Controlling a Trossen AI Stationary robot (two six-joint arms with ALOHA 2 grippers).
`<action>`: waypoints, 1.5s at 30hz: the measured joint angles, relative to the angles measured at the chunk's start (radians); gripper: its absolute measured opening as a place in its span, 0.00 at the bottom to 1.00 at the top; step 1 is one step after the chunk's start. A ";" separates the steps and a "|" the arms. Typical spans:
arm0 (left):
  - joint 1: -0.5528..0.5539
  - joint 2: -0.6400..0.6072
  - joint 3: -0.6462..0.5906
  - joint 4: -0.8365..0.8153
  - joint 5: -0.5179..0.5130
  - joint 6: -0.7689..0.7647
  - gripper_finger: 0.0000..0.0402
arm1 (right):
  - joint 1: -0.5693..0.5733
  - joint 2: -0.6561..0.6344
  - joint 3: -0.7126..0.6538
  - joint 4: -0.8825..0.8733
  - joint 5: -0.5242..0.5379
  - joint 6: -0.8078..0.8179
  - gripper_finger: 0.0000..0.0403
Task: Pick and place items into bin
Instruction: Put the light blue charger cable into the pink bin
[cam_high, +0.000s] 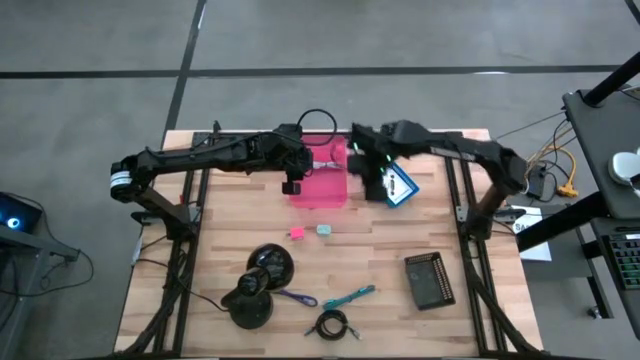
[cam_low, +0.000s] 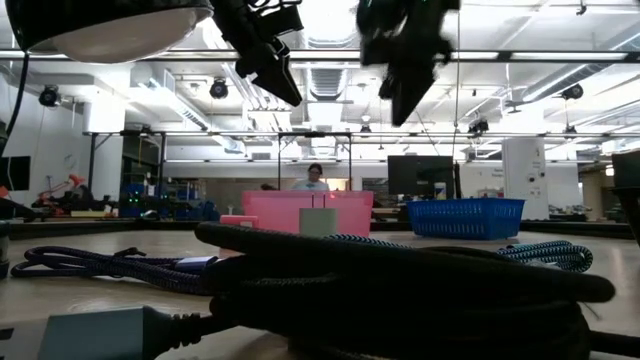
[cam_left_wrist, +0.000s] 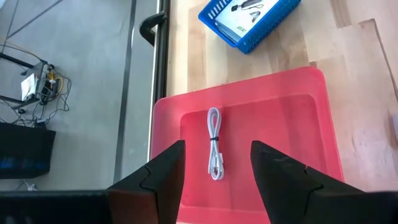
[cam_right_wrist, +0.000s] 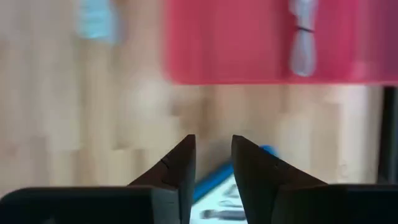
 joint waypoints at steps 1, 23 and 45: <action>0.000 0.000 0.000 0.001 0.000 0.000 0.42 | 0.039 -0.028 -0.023 -0.003 0.000 -0.017 0.23; 0.000 0.000 0.000 0.017 0.000 0.000 0.42 | 0.637 -0.288 -0.479 0.474 0.112 0.142 0.23; 0.000 -0.001 -0.005 0.024 -0.002 0.000 0.42 | 0.787 0.006 -0.481 0.615 0.097 0.395 0.56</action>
